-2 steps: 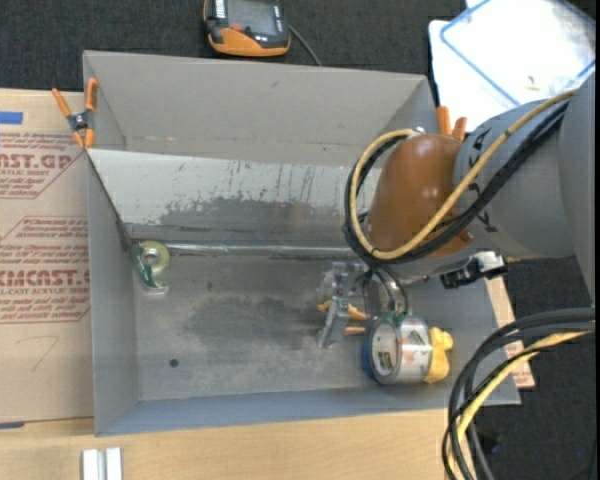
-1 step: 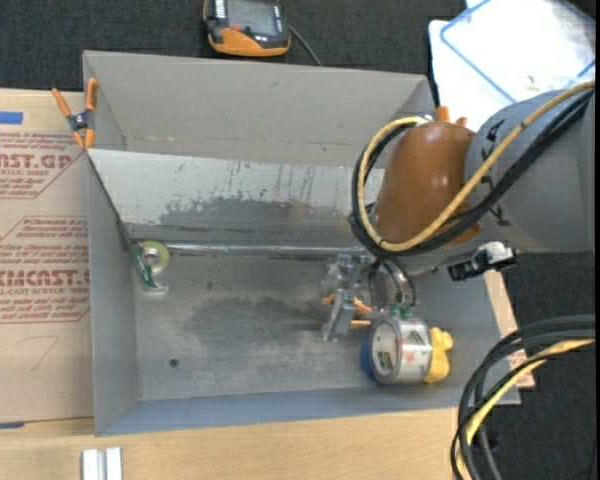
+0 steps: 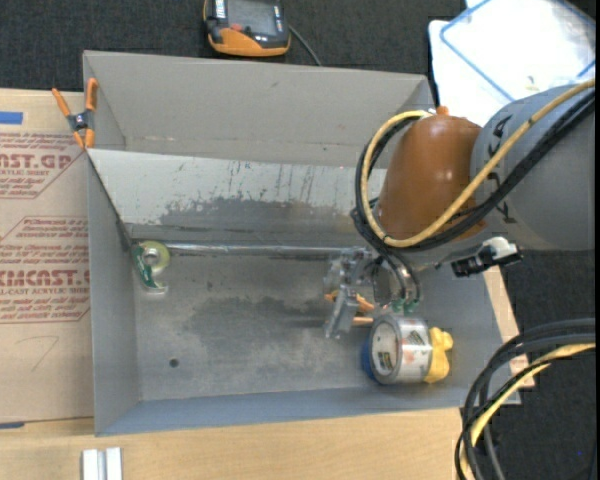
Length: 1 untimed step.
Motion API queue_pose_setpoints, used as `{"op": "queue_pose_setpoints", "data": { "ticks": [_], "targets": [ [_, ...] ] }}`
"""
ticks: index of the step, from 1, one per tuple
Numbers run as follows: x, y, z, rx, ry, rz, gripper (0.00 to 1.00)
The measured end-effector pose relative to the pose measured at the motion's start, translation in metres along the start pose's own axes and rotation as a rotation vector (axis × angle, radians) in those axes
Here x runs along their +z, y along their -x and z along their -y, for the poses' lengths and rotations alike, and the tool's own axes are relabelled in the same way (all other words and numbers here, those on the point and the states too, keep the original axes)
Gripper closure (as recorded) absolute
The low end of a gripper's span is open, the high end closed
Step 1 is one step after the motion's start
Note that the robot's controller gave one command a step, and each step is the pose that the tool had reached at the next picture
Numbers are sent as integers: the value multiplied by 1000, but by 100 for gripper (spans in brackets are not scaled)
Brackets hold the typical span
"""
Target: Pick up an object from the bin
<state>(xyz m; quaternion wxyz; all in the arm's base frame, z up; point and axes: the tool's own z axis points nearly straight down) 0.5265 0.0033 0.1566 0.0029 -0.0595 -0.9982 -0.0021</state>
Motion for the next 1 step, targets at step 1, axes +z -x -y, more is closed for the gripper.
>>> {"op": "queue_pose_setpoints", "data": {
  "ticks": [1],
  "targets": [
    [-8,0,0,0,1,0,100]
  ]
}}
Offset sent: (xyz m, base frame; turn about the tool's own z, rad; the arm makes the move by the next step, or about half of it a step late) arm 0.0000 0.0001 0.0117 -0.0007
